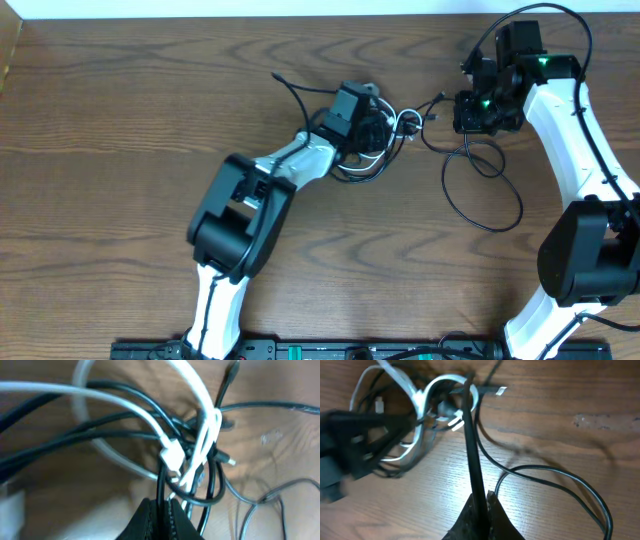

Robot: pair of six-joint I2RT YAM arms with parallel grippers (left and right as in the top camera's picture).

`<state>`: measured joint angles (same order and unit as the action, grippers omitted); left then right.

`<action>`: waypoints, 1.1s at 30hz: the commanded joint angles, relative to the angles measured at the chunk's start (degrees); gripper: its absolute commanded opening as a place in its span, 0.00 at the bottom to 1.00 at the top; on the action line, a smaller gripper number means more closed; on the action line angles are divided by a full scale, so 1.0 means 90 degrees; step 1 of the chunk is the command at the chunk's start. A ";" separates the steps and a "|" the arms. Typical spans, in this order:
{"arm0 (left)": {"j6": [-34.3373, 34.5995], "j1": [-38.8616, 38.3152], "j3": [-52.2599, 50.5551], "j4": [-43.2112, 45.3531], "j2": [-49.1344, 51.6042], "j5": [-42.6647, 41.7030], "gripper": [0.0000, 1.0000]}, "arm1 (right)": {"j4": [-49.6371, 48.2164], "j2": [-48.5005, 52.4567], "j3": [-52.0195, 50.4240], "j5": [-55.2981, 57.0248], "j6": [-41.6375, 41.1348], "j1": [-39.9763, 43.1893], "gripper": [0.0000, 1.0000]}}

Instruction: Untangle cables

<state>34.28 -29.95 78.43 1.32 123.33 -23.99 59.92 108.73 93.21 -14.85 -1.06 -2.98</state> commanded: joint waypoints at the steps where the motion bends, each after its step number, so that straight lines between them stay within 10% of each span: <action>1: -0.0486 0.0299 0.0039 -0.0794 -0.1200 -0.0333 0.07 | -0.0107 0.0134 -0.0124 0.0138 -0.0296 -0.0044 0.01; 18: -0.1797 0.1763 0.0039 -0.4165 -0.4651 0.1256 0.08 | -0.0180 0.0345 -0.0289 0.0736 -0.1239 0.0304 0.01; 33: -0.2113 0.3016 0.0175 -0.5780 -0.4733 0.3526 0.07 | 0.0253 0.0345 -0.0340 0.1324 -0.1309 0.0967 0.01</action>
<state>16.43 -6.31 78.46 -48.36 81.28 0.12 62.02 111.24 90.21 -6.59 -10.66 3.44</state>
